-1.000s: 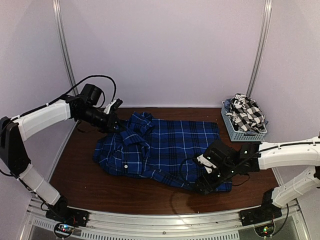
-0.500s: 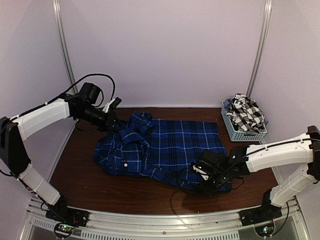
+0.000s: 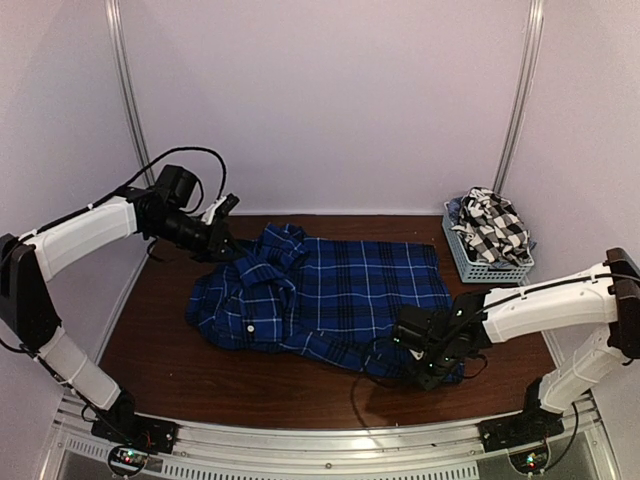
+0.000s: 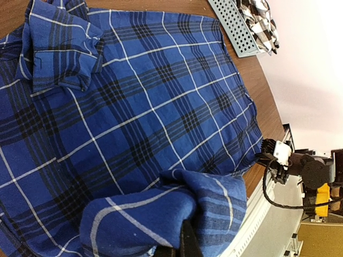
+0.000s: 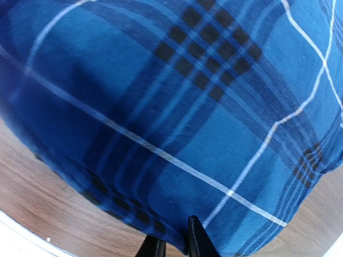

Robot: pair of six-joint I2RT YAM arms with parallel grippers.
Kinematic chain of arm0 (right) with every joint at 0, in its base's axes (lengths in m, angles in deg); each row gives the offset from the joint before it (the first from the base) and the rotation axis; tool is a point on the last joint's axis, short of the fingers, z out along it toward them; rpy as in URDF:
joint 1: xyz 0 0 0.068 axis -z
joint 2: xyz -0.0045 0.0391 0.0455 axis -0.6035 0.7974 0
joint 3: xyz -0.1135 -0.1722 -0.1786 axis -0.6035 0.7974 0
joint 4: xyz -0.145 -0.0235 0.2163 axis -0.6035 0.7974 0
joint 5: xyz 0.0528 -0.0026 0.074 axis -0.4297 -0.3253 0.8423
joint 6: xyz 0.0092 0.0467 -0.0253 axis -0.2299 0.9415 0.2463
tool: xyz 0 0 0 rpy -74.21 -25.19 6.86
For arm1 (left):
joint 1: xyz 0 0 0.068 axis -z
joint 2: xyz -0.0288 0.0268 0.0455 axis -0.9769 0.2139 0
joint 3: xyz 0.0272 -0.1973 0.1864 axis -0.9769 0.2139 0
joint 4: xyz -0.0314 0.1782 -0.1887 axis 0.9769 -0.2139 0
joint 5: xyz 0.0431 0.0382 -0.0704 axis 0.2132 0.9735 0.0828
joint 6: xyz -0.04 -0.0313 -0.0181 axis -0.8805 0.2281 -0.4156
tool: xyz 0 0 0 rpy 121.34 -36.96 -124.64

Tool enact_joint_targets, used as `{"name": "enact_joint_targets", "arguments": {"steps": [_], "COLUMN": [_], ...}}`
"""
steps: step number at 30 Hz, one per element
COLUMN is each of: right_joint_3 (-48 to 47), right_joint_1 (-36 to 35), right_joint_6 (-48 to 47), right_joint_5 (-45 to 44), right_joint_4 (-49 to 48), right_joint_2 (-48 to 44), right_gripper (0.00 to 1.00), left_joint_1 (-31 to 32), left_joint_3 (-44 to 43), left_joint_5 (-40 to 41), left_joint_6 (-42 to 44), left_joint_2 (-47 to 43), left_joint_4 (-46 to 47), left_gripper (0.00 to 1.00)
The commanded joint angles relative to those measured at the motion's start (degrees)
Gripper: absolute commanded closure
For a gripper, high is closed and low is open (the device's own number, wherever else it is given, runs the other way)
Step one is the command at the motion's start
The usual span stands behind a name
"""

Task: Fold and stack the long sleeve shirts
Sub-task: Pick up the flattened shirt from the center of the board.

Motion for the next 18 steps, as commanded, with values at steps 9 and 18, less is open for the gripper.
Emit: {"name": "enact_joint_targets", "arguments": {"steps": [9, 18], "right_joint_3": [-5.97, -13.63], "right_joint_1": [3.96, 10.85], "right_joint_6": [-1.03, -8.48], "right_joint_5": [-5.38, -6.74], "right_joint_4": [6.40, 7.21], "right_joint_2": [-2.35, 1.47], "right_gripper": [1.00, 1.00], "left_joint_1": [-1.49, -4.24], "left_joint_3": [0.60, -0.69], "left_joint_5": [0.32, 1.63], "left_joint_6": [2.48, 3.13], "left_joint_2": [-1.58, -0.83], "left_joint_4": [0.28, 0.30], "left_gripper": [1.00, 1.00]}}
